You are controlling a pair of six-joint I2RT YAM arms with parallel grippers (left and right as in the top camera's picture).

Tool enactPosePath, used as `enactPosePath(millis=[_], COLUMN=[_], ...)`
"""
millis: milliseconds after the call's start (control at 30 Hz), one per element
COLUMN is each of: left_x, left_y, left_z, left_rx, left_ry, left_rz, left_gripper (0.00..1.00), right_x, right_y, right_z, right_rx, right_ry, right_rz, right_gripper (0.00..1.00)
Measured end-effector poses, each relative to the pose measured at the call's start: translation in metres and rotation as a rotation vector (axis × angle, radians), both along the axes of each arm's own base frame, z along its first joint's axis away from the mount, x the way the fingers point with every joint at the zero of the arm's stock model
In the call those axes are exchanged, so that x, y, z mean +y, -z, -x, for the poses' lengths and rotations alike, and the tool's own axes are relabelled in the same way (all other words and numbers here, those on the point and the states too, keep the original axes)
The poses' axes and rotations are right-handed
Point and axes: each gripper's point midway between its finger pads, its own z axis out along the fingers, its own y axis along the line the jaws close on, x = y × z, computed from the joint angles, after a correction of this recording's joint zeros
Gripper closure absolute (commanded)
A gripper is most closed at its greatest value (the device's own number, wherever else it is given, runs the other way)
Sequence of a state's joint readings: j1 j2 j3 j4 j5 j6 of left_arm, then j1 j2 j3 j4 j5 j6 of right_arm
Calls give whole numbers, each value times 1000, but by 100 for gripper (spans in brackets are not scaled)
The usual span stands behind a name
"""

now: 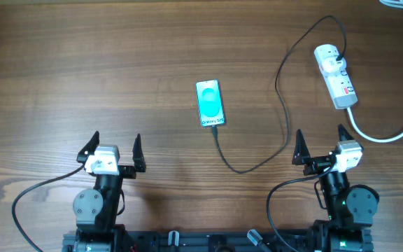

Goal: Plug charger to phone and switch on socket

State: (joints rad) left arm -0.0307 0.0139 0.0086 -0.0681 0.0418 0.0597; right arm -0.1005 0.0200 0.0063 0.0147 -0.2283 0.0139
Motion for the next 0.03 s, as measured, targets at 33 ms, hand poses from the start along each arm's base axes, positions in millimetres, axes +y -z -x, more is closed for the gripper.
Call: enactPosePath(millis=[33], left_x=[0], left_y=[0], left_z=[0], left_rx=[0], left_ry=[0], left_rz=[0], left_gripper=[0], right_x=[0], right_y=[0], right_z=[0], right_rx=[0], right_ry=[0], right_rz=[0], right_gripper=[0])
